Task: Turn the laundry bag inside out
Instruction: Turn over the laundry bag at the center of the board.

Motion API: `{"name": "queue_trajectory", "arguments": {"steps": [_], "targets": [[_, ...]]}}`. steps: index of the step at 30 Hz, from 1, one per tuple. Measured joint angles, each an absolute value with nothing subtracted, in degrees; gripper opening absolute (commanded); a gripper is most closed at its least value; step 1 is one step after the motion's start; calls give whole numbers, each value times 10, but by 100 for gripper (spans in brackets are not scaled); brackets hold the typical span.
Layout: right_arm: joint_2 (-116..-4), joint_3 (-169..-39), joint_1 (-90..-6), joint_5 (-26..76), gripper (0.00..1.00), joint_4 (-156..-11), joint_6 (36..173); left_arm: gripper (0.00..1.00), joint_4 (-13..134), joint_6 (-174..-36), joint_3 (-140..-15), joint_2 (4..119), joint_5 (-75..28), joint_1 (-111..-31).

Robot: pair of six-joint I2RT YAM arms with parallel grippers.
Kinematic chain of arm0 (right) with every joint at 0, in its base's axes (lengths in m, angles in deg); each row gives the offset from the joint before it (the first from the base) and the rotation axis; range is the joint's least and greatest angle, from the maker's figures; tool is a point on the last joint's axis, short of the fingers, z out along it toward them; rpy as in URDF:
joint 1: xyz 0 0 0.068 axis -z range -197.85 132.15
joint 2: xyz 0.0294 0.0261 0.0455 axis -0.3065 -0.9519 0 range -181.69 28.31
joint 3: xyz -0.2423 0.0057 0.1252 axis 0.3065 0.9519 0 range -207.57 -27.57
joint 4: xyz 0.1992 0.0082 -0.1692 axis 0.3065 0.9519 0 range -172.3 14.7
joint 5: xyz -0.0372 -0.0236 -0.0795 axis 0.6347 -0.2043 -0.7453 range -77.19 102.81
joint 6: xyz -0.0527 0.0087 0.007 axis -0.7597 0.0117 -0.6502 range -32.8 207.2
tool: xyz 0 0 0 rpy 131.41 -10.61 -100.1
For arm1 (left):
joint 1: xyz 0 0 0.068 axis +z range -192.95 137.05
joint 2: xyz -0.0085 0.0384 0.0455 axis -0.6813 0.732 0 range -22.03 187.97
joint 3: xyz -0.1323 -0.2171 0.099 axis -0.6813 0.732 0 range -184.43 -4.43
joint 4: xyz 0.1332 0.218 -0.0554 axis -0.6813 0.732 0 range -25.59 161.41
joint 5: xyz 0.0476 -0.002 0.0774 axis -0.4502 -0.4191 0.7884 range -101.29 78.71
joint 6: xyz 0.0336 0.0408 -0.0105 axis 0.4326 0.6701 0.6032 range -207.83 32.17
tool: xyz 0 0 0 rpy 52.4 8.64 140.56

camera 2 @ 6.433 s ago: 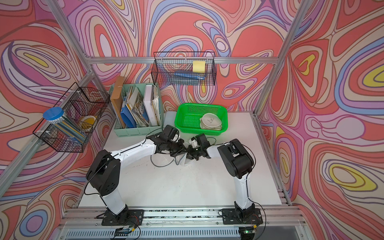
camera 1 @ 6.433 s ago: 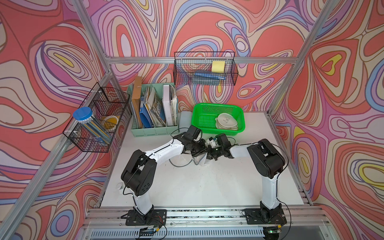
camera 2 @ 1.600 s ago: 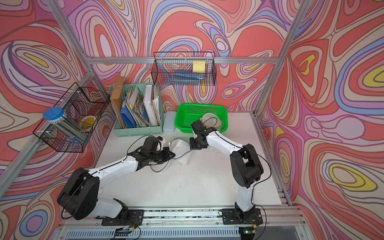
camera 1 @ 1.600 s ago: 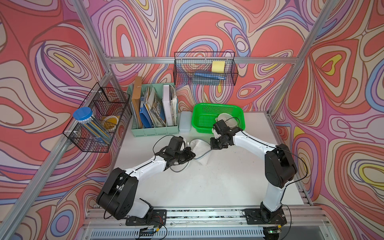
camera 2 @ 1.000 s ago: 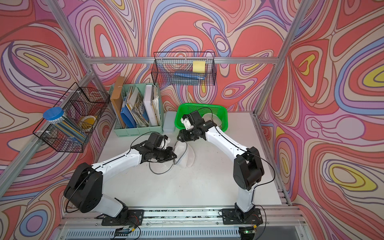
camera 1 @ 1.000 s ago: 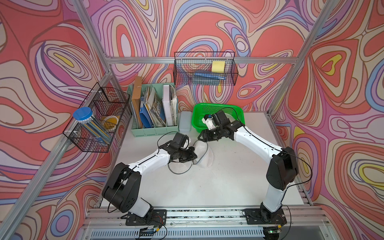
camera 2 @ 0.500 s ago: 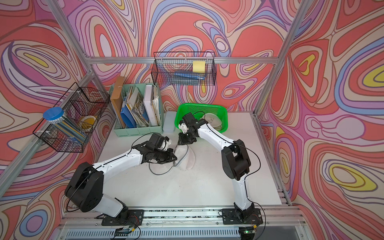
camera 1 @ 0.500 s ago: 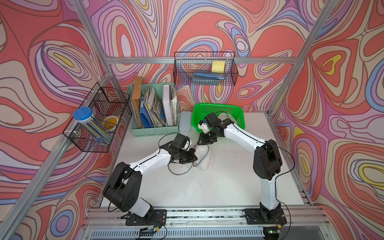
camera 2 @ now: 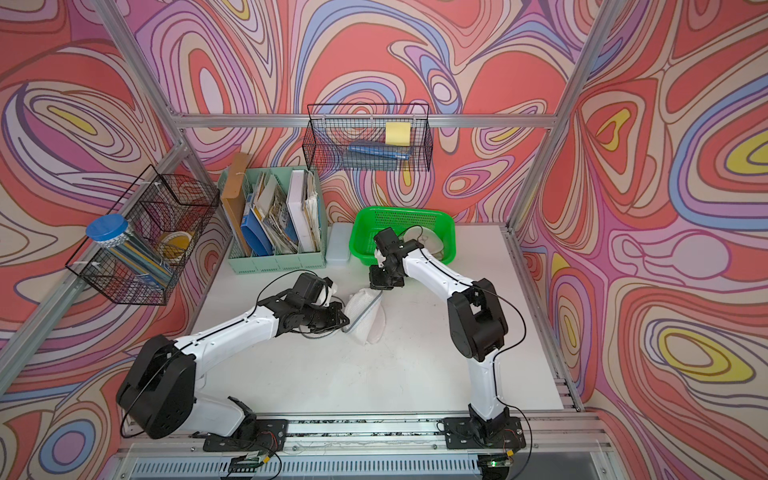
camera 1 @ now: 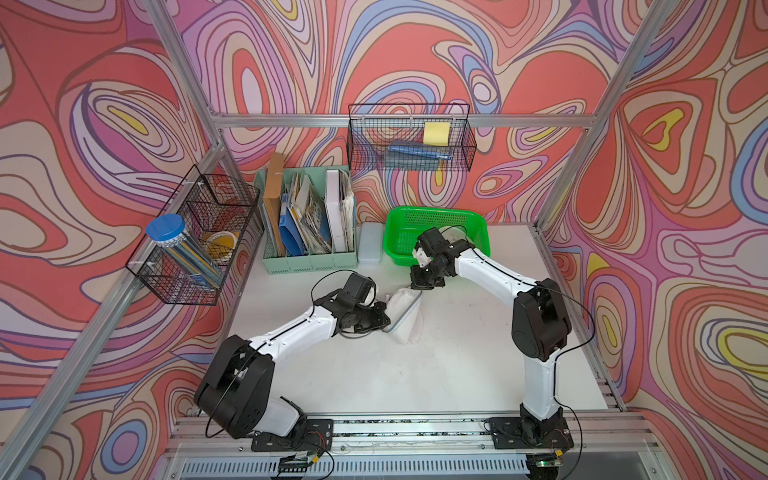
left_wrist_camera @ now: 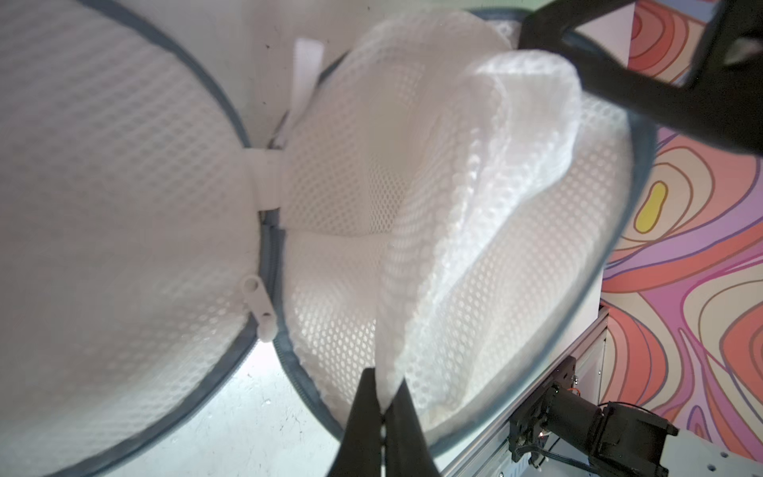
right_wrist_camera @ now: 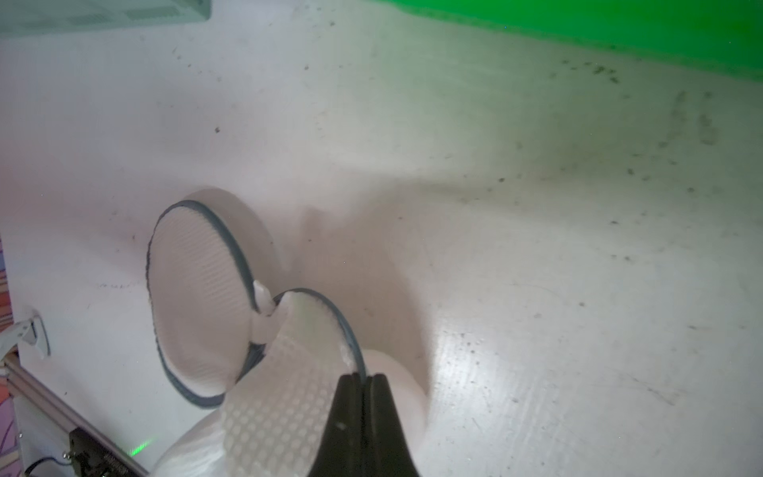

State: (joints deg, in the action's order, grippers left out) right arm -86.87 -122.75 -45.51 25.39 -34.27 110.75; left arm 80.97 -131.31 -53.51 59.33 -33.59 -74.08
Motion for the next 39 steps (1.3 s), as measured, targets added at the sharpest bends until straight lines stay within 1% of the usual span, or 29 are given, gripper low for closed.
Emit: {"name": "queue_trajectory", "arguments": {"steps": [3, 6, 7, 8, 10, 12, 13, 15, 20, 24, 28, 32, 33, 34, 39], "targets": [[-857, -1198, -435, 248, 0, -343, 1127, 0, 790, -1329, -517, 566, -321, -740], [-841, -1182, -436, 244, 0, -345, 1139, 0, 769, -1348, -504, 553, -305, -740], [-834, -1178, -437, 245, 5, -347, 1143, 0, 764, -1355, -499, 551, -300, -740], [-828, -1175, -437, 246, 16, -350, 1145, 0, 760, -1362, -496, 550, -297, -740], [-815, -1165, -437, 250, 42, -363, 1144, 0, 749, -1380, -490, 550, -290, -740], [-797, -1149, -433, 253, 57, -380, 1144, 0, 743, -1396, -489, 552, -285, -737], [-786, -1139, -433, 253, 61, -388, 1145, 0, 736, -1405, -489, 555, -282, -736], [-756, -1125, -431, 253, 65, -398, 1151, 0, 720, -1422, -489, 563, -273, -737], [-703, -1139, -439, 255, 66, -407, 1167, 0, 705, -1446, -503, 574, -241, -743], [-705, -1162, -488, 255, 57, -403, 1190, 0, 700, -1450, -529, 577, -212, -754], [-737, -1176, -548, 263, 44, -382, 1221, 0, 694, -1452, -539, 582, -193, -763], [-774, -1177, -571, 267, 38, -363, 1243, 0, 693, -1453, -539, 588, -181, -770], [-782, -1177, -573, 267, 32, -356, 1247, 0, 693, -1453, -539, 588, -179, -771], [-787, -1179, -573, 266, 29, -351, 1249, 0, 693, -1453, -539, 588, -177, -773], [-799, -1192, -573, 262, 29, -337, 1263, 0, 692, -1453, -539, 588, -170, -779]]}}
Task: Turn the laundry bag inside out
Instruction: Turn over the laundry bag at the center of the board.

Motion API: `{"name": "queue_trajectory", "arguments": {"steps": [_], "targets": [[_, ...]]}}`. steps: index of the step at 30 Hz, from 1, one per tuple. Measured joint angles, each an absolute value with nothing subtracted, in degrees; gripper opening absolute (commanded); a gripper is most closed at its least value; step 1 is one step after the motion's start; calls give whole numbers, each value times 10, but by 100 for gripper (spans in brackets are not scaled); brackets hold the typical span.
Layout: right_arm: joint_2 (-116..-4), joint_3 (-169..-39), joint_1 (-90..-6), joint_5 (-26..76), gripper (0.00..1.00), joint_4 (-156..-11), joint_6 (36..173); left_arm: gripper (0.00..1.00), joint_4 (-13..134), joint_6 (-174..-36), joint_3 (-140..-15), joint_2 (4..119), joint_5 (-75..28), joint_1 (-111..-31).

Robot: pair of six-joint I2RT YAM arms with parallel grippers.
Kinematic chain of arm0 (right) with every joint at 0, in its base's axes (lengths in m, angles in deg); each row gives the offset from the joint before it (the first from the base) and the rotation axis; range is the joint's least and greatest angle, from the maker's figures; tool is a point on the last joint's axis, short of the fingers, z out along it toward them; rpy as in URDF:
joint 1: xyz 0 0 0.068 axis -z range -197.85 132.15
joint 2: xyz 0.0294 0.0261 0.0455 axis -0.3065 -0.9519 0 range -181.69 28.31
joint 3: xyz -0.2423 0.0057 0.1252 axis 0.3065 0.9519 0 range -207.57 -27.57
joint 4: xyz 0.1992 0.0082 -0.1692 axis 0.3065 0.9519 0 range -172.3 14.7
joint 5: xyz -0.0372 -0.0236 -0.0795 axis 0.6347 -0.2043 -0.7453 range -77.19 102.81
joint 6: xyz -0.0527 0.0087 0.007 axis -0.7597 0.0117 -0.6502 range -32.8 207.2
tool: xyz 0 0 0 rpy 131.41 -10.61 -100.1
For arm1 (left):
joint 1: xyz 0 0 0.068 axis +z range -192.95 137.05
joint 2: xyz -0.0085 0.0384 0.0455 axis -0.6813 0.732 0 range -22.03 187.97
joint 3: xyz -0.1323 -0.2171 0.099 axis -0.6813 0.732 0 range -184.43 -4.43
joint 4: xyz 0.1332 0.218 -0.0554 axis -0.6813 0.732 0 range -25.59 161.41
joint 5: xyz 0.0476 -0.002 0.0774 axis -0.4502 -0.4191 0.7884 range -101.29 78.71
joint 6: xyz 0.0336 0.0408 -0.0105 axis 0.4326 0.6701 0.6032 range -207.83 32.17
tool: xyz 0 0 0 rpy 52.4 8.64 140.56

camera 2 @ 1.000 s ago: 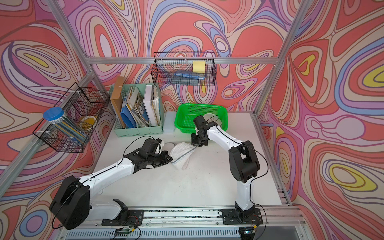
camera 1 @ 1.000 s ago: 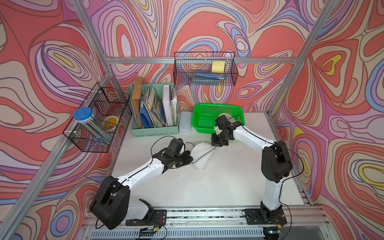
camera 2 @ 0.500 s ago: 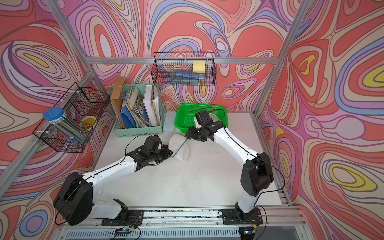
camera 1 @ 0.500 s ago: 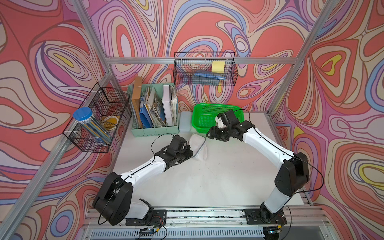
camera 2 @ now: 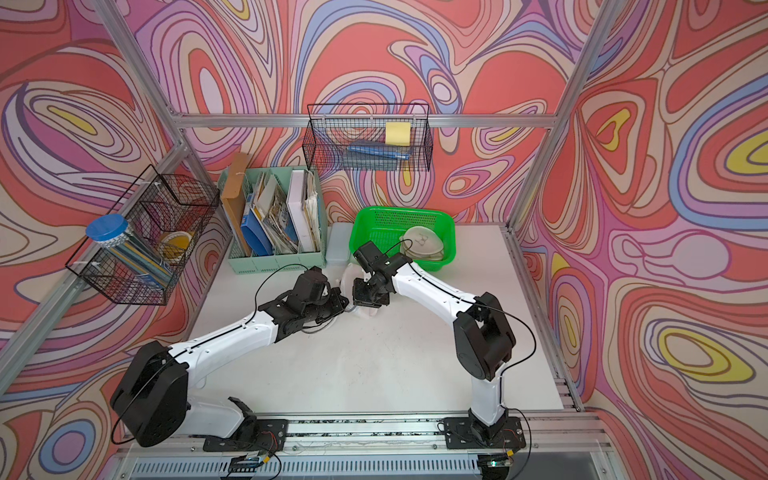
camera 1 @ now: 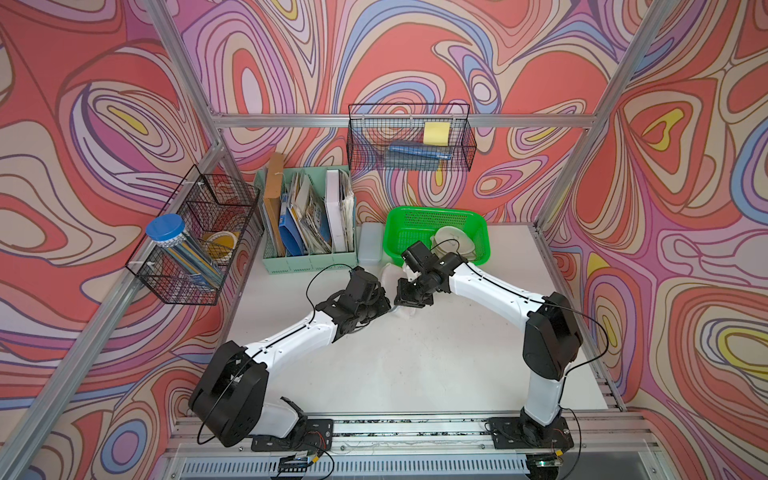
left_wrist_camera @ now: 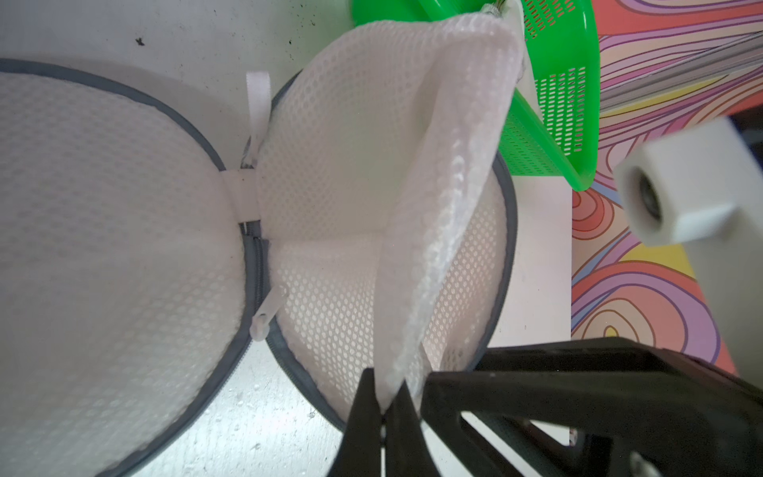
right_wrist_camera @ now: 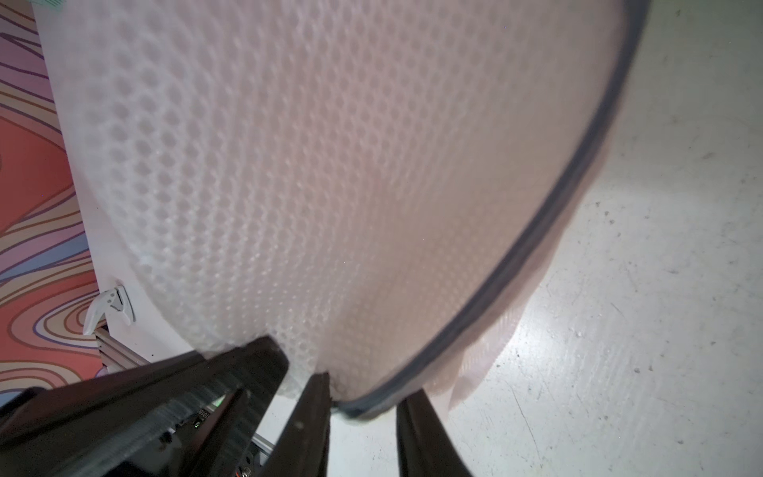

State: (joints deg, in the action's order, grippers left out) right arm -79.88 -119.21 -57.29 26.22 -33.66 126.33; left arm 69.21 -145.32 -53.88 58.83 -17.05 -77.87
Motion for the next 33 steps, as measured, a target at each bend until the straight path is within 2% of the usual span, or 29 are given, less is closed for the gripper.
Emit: {"name": "queue_trajectory", "arguments": {"steps": [1, 3, 5, 10, 15, 24, 33], "targets": [[-799, -1194, -573, 262, 29, -336, 1265, 0, 692, -1453, -539, 588, -170, -779], [-800, -1198, -573, 262, 17, -335, 1272, 0, 691, -1453, -539, 588, -167, -780], [-802, -1203, -573, 262, 0, -334, 1279, 0, 691, -1454, -539, 588, -163, -780], [-802, -1199, -573, 261, 0, -337, 1280, 0, 693, -1460, -539, 587, -142, -782], [-767, -1119, -573, 261, 0, -369, 1279, 0, 726, -1476, -552, 579, -137, -761], [-722, -1005, -573, 236, 0, -497, 1250, 0, 797, -1531, -606, 567, -248, -691], [-722, -974, -573, 141, 0, -600, 1190, 0, 917, -1548, -655, 533, -336, -669]]}}
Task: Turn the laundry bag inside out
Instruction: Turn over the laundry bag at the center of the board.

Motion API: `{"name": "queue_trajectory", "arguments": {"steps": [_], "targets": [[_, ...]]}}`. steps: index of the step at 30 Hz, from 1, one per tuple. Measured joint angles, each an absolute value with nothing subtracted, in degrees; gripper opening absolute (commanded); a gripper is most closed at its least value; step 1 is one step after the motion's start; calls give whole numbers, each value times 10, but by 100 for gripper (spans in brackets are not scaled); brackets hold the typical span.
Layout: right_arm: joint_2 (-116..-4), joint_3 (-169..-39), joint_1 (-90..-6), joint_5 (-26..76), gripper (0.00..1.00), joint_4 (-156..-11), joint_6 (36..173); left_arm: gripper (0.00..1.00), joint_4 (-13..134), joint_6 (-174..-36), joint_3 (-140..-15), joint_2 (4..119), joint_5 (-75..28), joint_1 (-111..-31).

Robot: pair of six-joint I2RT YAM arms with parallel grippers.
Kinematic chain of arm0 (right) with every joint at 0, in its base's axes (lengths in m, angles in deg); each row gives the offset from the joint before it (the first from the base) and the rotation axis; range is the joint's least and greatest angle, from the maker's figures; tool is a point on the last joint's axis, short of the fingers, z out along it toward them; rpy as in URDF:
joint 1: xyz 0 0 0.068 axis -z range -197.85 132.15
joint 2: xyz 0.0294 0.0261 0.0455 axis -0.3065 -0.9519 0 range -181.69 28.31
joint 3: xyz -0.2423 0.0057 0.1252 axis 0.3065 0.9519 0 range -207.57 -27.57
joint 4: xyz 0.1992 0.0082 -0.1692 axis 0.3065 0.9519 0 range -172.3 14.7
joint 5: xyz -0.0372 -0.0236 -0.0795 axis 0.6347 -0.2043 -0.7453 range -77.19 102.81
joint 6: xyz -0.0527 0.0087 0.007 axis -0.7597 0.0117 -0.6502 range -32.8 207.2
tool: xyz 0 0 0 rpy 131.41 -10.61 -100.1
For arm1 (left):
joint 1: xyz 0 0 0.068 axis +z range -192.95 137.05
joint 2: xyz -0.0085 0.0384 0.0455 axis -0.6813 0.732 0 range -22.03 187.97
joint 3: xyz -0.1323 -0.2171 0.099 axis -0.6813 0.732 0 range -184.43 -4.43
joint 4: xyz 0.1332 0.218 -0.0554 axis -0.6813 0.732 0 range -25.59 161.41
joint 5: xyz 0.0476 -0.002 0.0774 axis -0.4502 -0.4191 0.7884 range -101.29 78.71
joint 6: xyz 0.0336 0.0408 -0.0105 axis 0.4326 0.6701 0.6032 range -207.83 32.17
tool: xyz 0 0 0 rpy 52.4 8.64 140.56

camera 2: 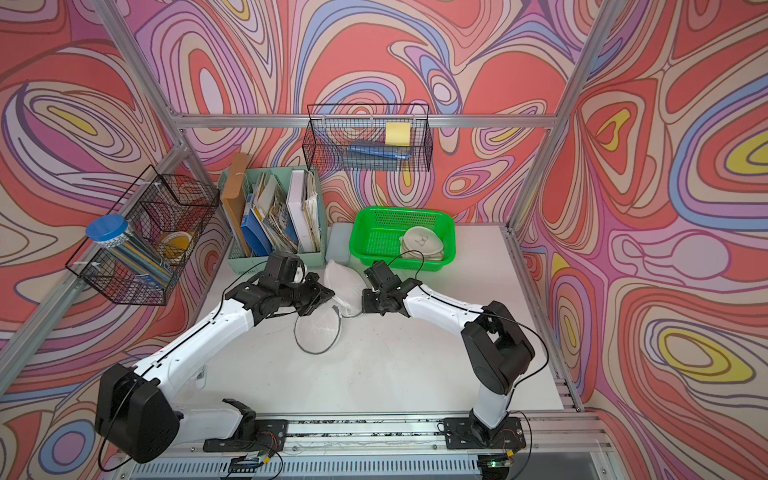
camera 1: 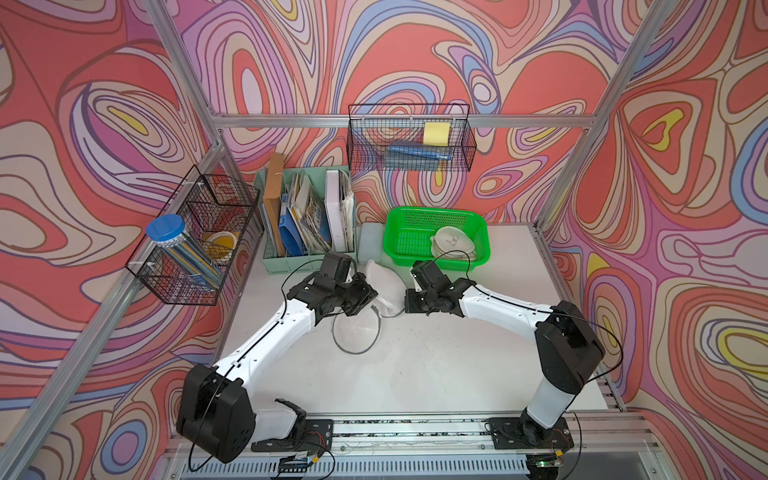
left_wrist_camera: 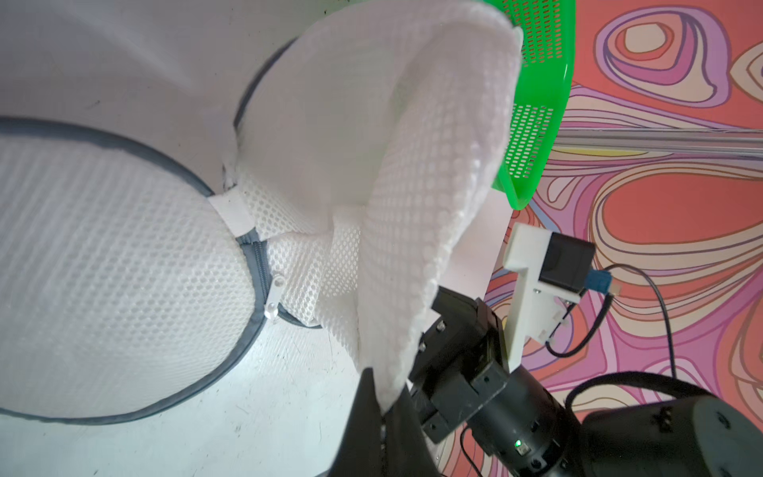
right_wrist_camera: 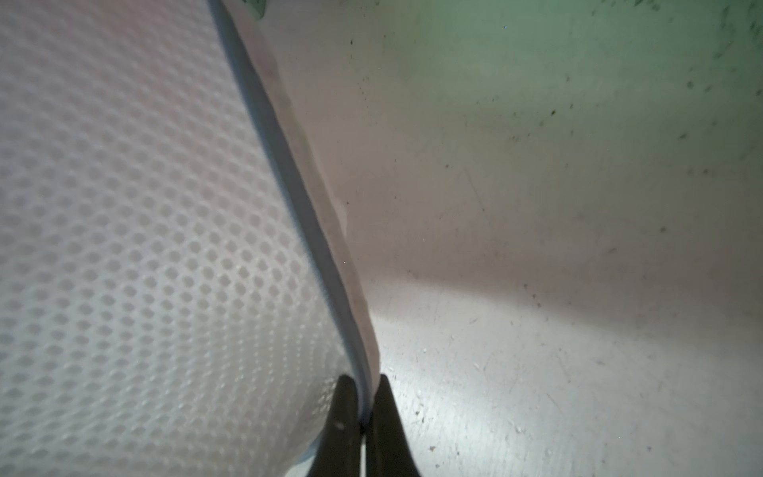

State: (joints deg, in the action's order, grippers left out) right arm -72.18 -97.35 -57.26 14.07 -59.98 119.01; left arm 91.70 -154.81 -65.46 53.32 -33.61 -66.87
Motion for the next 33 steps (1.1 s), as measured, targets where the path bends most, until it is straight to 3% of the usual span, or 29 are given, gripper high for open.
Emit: {"name": "queue_trajectory", "arguments": {"steps": [1, 3, 6, 9, 23, 33], "targets": [[-722, -974, -572, 131, 2, -609, 1182, 0, 938, -1542, -666, 531, -337, -669], [-722, -976, -571, 116, 21, -622, 1166, 0, 966, -1533, -681, 527, -337, -668], [-722, -982, -565, 83, 43, -626, 1140, 0, 993, -1523, -691, 521, -337, -665], [-717, -981, -553, 75, 55, -621, 1121, 0, 997, -1519, -691, 519, -337, -661], [-563, -878, -485, 84, 74, -605, 1130, 0, 972, -1518, -739, 582, -373, -662], [-490, -876, -447, 38, 85, -574, 1143, 0, 894, -1532, -961, 714, -422, -716]]}}
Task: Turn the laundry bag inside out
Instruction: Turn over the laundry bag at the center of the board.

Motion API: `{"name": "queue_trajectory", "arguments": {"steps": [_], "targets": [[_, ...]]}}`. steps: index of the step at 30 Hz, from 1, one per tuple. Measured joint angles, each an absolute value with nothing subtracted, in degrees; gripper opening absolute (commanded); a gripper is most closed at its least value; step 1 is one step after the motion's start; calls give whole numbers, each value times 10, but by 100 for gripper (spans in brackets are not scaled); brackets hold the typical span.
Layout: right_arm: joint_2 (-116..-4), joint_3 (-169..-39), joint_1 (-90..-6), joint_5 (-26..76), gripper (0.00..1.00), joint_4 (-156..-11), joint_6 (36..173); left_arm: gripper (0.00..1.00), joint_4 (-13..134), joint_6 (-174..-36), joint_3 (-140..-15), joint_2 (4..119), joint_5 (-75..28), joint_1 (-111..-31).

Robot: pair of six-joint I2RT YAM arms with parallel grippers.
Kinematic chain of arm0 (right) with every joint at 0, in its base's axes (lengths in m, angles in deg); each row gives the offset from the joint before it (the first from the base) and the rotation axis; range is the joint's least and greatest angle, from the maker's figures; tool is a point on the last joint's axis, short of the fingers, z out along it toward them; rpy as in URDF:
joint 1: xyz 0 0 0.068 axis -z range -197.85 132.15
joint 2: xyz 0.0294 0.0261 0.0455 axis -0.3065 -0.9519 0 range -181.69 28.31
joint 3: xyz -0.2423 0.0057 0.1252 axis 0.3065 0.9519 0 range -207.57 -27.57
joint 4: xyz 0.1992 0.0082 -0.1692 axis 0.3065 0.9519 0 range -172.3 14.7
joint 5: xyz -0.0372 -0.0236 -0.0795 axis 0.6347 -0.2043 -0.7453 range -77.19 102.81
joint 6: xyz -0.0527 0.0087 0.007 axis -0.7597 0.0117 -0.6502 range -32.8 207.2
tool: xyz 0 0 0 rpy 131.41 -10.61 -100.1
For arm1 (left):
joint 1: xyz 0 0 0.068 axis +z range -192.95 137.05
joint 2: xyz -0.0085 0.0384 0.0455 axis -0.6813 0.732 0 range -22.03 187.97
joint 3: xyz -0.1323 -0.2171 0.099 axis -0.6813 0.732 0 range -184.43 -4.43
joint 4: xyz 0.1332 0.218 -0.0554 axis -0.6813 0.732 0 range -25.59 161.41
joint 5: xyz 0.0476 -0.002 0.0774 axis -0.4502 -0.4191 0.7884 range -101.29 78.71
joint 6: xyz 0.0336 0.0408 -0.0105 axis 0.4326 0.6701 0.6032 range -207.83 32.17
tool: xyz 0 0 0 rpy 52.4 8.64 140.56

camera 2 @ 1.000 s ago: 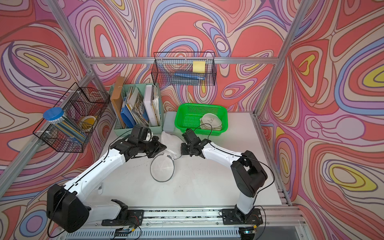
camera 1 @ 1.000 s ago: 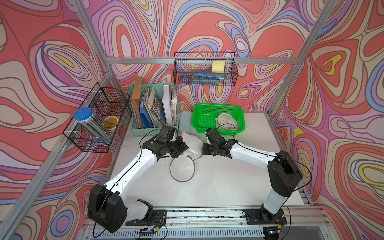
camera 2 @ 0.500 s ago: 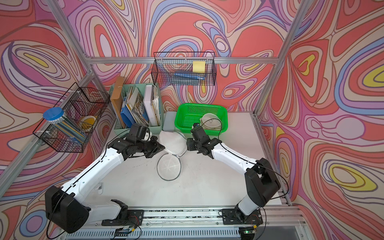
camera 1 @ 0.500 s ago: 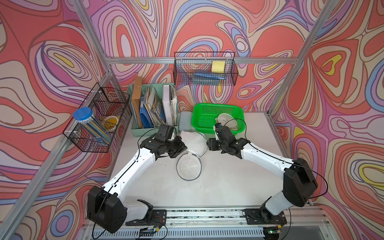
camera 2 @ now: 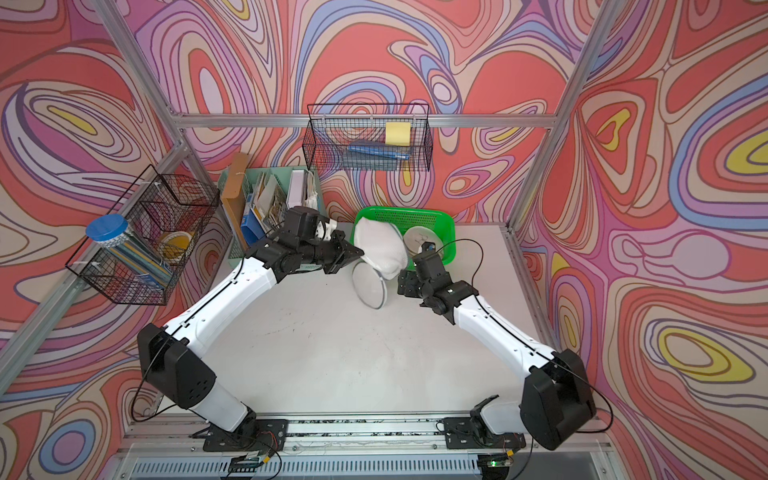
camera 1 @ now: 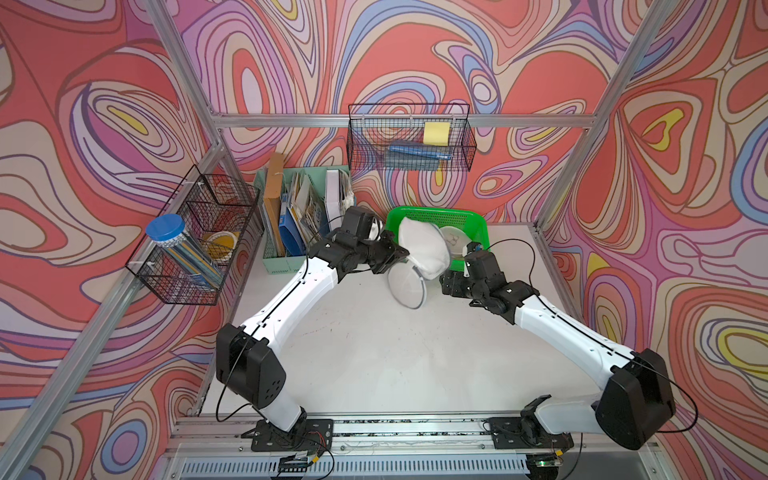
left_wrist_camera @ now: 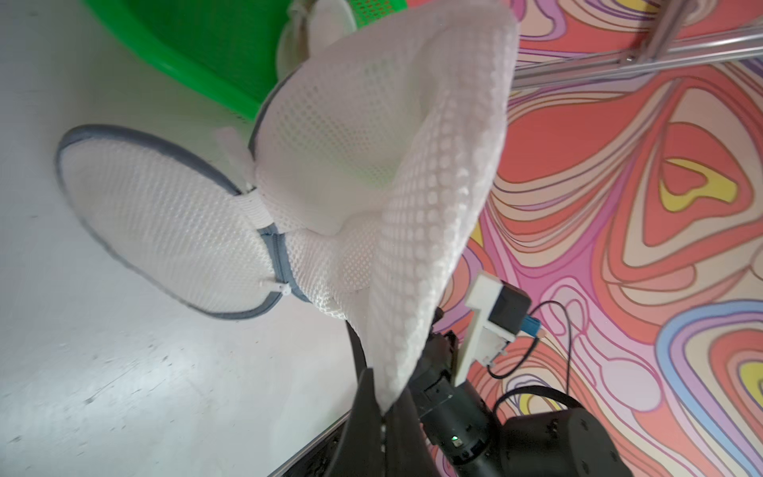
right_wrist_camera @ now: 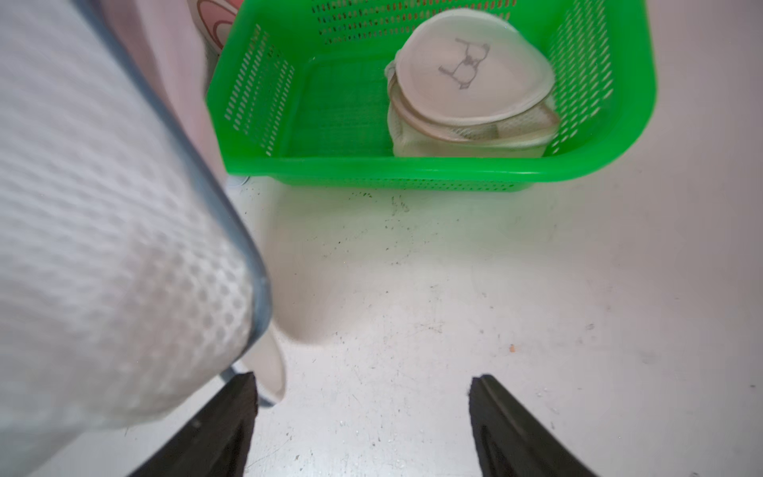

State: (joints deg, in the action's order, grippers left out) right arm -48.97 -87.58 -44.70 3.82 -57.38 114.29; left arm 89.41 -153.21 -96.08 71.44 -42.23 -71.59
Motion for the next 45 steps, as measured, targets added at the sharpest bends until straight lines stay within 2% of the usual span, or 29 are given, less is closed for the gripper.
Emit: {"name": "queue_trajectory", "arguments": {"steps": [5, 14, 19, 24, 30, 35, 40, 45], "targets": [[-477, -897, -440, 41, 86, -563, 1131, 0, 851, -1540, -928, 690, -443, -721], [-501, -885, -440, 140, 85, -546, 1104, 0, 822, -1486, -643, 609, -452, -682], [-555, -866, -440, 217, 84, -544, 1102, 0, 834, -1439, -557, 608, -452, -662], [-578, -854, -440, 251, 85, -544, 1102, 0, 848, -1400, -554, 593, -443, -654], [-578, -858, -439, 232, 85, -534, 1109, 0, 846, -1392, -562, 589, -453, -653], [-569, -858, -419, 171, 88, -521, 1134, 0, 858, -1408, -668, 600, -463, -658], [-550, -887, -351, 125, 89, -501, 1148, 0, 826, -1432, -800, 601, -485, -686], [-551, -930, -319, 97, 90, -493, 1149, 0, 808, -1436, -786, 564, -502, -696]]}}
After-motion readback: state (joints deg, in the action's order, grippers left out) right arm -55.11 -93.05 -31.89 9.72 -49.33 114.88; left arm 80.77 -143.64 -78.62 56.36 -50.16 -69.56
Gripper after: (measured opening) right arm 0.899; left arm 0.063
